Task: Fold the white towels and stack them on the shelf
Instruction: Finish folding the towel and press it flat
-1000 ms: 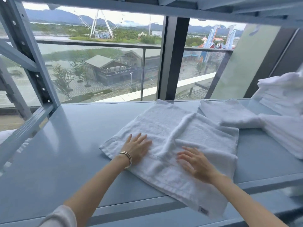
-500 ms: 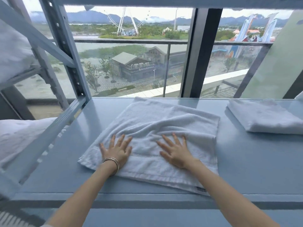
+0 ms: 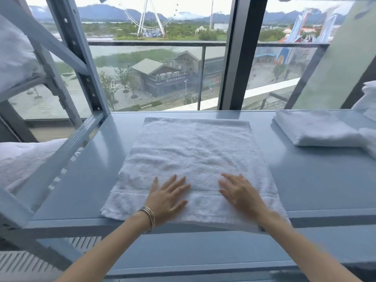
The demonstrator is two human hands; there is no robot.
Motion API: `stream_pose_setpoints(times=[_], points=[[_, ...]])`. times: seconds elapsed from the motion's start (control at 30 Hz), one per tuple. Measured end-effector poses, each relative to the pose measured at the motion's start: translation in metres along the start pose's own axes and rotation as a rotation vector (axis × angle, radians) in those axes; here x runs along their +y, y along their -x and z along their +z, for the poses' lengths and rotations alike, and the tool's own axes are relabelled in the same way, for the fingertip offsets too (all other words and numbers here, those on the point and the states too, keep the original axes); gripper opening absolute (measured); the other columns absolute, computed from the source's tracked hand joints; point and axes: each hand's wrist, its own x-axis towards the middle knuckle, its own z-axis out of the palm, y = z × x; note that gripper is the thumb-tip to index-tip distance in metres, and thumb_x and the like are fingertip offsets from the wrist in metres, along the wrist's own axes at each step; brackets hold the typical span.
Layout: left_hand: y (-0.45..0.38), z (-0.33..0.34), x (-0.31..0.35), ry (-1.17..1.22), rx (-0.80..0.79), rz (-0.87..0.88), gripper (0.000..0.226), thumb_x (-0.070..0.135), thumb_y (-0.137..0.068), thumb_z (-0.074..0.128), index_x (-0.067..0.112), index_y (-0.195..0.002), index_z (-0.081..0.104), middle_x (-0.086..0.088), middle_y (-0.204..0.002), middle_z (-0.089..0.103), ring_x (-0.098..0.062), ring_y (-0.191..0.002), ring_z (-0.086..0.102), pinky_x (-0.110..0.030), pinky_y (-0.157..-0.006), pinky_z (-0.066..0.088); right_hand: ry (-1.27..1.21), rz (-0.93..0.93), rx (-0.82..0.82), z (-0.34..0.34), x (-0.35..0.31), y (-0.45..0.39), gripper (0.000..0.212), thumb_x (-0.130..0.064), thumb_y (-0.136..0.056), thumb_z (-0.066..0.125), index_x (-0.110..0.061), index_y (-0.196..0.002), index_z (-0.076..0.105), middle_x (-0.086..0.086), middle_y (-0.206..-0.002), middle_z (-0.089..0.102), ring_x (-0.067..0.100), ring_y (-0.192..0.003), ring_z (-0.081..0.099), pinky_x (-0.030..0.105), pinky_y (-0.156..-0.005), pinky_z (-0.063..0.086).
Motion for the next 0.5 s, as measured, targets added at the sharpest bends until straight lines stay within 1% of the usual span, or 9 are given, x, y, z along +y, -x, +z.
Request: stream_pose_setpoints(times=[0.03,0.07,0.13,0.17,0.2,0.27,0.3,0.4,0.5], points=[[0.004,0.002,0.003,-0.009,-0.013,0.065,0.092,0.081,-0.064,-0.022,0.044,-0.144,0.002,0.023,-0.149,-0.010,-0.014,-0.141,-0.016,-0.056,-0.112,-0.011,0.052,-0.058,0.059,0.003,-0.007,0.012,0.068,-0.058,-0.094,0.015,-0.015,-0.111,0.065,0.006,-0.123,0.062,0.027,-0.109,0.062,0.045,-0.092,0.047],[0.009,0.002,0.005,-0.011,-0.011,0.100,0.087,0.083,-0.065,-0.018,0.045,-0.142,-0.001,0.022,-0.150,-0.009,-0.017,-0.141,-0.017,-0.053,-0.110,-0.016,0.112,-0.091,0.046,0.006,-0.014,0.022,0.070,-0.063,-0.092,0.016,-0.017,-0.111,0.065,0.005,-0.123,0.063,0.026,-0.109,0.062,0.045,-0.088,0.050],[0.017,0.004,0.010,-0.038,-0.017,0.117,0.083,0.086,-0.068,-0.011,0.046,-0.141,-0.008,0.017,-0.152,-0.006,-0.025,-0.142,-0.014,-0.052,-0.108,-0.018,0.234,-0.115,-0.056,0.013,-0.026,0.039,0.083,-0.076,-0.080,0.023,-0.014,-0.121,0.059,0.007,-0.130,0.058,0.030,-0.118,0.056,0.051,-0.089,0.049],[0.021,0.005,0.012,-0.088,-0.017,0.127,0.083,0.086,-0.070,-0.006,0.045,-0.142,-0.011,0.013,-0.154,-0.001,-0.029,-0.143,-0.008,-0.057,-0.110,-0.012,0.274,-0.117,-0.100,0.016,-0.029,0.045,0.090,-0.080,-0.072,0.034,-0.011,-0.127,0.054,0.010,-0.133,0.055,0.034,-0.122,0.052,0.054,-0.091,0.047],[0.025,0.006,0.014,-0.160,-0.021,0.146,0.084,0.086,-0.074,0.002,0.042,-0.145,-0.010,0.008,-0.156,0.010,-0.034,-0.143,0.006,-0.063,-0.110,0.003,0.294,-0.108,-0.139,0.018,-0.031,0.050,0.096,-0.078,-0.064,0.049,-0.008,-0.131,0.048,0.012,-0.136,0.052,0.037,-0.124,0.049,0.057,-0.092,0.045],[0.031,0.005,0.020,-0.262,-0.023,0.144,0.090,0.080,-0.074,0.030,0.033,-0.148,0.008,0.001,-0.148,0.037,-0.034,-0.132,0.039,-0.065,-0.095,0.037,0.294,-0.101,-0.126,0.020,-0.033,0.055,0.102,-0.053,-0.049,0.080,-0.007,-0.132,0.044,0.013,-0.135,0.052,0.039,-0.123,0.050,0.058,-0.094,0.044],[0.033,0.006,0.020,-0.268,0.005,0.137,0.096,0.076,-0.069,0.046,0.030,-0.147,0.015,0.001,-0.143,0.045,-0.032,-0.126,0.048,-0.062,-0.087,0.045,0.270,-0.111,-0.072,0.020,-0.032,0.057,0.098,-0.036,-0.045,0.086,-0.007,-0.131,0.047,0.013,-0.132,0.055,0.039,-0.120,0.052,0.055,-0.093,0.046],[0.039,0.008,0.023,-0.211,0.068,0.127,0.098,0.056,-0.055,0.078,0.025,-0.137,0.035,0.001,-0.134,0.055,-0.030,-0.117,0.057,-0.055,-0.082,0.052,0.149,-0.179,0.097,0.012,-0.025,0.065,0.073,-0.006,-0.047,0.084,-0.011,-0.116,0.063,0.006,-0.117,0.065,0.030,-0.107,0.063,0.037,-0.080,0.056],[0.045,0.005,0.032,-0.134,0.191,0.145,0.080,0.033,-0.049,0.090,0.025,-0.121,0.053,0.003,-0.121,0.065,-0.023,-0.106,0.065,-0.043,-0.074,0.057,0.064,-0.185,0.176,-0.003,-0.020,0.072,0.045,-0.003,-0.056,0.082,-0.020,-0.096,0.068,-0.007,-0.096,0.071,0.016,-0.088,0.069,0.023,-0.055,0.053]])
